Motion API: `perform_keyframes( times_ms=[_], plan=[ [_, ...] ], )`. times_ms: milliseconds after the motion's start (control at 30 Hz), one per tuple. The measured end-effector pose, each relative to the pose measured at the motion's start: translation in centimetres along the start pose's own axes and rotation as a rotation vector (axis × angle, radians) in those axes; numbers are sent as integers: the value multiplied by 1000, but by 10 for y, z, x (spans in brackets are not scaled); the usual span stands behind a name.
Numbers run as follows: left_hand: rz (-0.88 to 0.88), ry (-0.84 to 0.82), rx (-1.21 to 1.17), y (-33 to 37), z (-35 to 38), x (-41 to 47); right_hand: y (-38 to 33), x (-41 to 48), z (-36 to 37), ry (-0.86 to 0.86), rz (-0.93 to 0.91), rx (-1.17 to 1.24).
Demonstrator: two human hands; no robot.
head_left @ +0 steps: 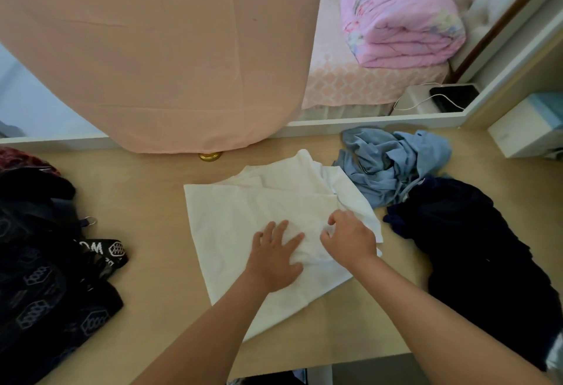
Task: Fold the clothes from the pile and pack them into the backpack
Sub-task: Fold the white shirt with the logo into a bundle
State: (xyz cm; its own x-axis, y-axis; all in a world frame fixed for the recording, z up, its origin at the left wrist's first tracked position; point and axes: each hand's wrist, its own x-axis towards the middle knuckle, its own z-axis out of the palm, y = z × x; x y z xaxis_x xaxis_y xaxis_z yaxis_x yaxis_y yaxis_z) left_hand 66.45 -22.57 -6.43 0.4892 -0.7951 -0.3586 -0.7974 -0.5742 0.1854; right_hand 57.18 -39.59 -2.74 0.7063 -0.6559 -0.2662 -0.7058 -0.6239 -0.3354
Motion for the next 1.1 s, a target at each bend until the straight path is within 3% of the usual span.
perform_keyframes(
  times_ms=[100,167,333,500,667,767,867,1000,1100],
  plan=[
    [12,224,-131,-2,-26,24,4,-2,10,-36,257,138],
    [55,278,-163,-1,-39,47,7,-3,14,-32,325,296],
    [82,93,-141,18,-62,96,11,1,18,-73,318,519],
    [30,130,-70,12,-80,113,11,5,15,-79,262,595],
    [67,306,-529,-21,-93,86,0,3,12,-111,190,640],
    [34,409,-637,-58,-92,53,-15,-3,6,-127,63,575],
    [-45,459,-534,-93,-88,23,-38,-10,6,-151,-75,590],
    [-227,301,-342,-121,-66,-9,-69,-28,16,-314,-342,543],
    [-279,419,-420,-117,-53,-27,-83,-40,24,-443,-295,635]
  ],
)
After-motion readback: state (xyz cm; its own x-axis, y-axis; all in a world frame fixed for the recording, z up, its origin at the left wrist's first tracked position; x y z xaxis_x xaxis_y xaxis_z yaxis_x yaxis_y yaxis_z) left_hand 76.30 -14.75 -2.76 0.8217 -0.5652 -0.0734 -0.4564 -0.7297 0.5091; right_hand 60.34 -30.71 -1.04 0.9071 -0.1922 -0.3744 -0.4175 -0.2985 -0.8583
